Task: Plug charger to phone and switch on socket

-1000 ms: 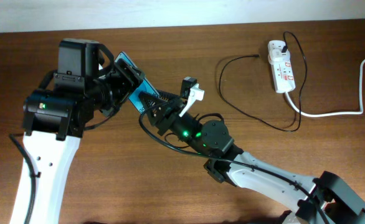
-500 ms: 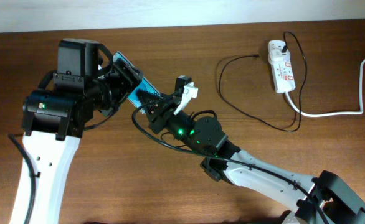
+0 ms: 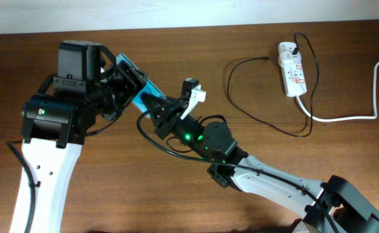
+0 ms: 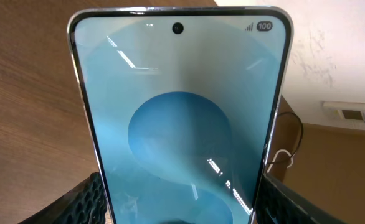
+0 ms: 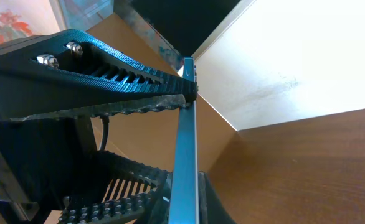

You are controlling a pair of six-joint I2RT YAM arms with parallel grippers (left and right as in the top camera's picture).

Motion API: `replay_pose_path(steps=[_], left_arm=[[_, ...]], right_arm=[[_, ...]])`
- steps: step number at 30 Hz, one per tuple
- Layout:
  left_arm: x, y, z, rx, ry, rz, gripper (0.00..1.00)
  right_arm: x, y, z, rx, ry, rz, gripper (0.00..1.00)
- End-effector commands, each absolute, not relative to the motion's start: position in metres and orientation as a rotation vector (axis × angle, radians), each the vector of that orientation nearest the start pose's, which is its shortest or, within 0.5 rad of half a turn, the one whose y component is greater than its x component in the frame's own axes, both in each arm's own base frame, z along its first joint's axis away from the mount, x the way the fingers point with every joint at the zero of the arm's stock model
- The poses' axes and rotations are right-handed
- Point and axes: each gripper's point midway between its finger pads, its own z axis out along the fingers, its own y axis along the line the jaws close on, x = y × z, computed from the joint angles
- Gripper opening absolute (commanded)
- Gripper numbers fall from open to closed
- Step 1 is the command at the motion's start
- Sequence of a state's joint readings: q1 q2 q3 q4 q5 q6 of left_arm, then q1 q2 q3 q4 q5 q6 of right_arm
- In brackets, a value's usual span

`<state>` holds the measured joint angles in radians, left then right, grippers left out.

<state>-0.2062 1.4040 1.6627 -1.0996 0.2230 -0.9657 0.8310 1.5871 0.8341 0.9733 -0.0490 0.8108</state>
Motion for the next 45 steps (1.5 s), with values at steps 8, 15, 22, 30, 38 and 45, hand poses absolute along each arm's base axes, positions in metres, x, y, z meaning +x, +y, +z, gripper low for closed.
replay_pose_path(steps=[8, 15, 22, 30, 38, 45], left_arm=[[0.338, -0.115, 0.323, -0.83, 2.4, -0.813, 0.99], [0.334, -0.121, 0.326, -0.789, 2.412, -0.852, 0.99], [0.314, -0.115, 0.356, -0.377, 2.356, -0.757, 0.99], [0.249, -0.065, 0.382, -0.177, 2.263, -0.429, 0.99], [0.225, -0.061, 0.389, -0.115, 2.236, -0.412, 0.99], [0.223, -0.066, 0.388, -0.108, 2.242, -0.446, 0.99]], right_arm=[[0.308, 0.367, 0.332, -0.107, 1.429, 1.465, 0.04], [0.337, 0.352, 0.297, -0.036, 1.574, 1.348, 0.04], [0.344, 0.348, 0.253, -0.015, 1.764, 1.26, 0.04], [0.316, 0.348, 0.239, -0.104, 1.936, 1.288, 0.04], [0.268, 0.278, 0.284, -0.036, 2.02, 1.199, 0.04], [0.233, 0.224, 0.319, 0.302, 2.014, 1.362, 0.04]])
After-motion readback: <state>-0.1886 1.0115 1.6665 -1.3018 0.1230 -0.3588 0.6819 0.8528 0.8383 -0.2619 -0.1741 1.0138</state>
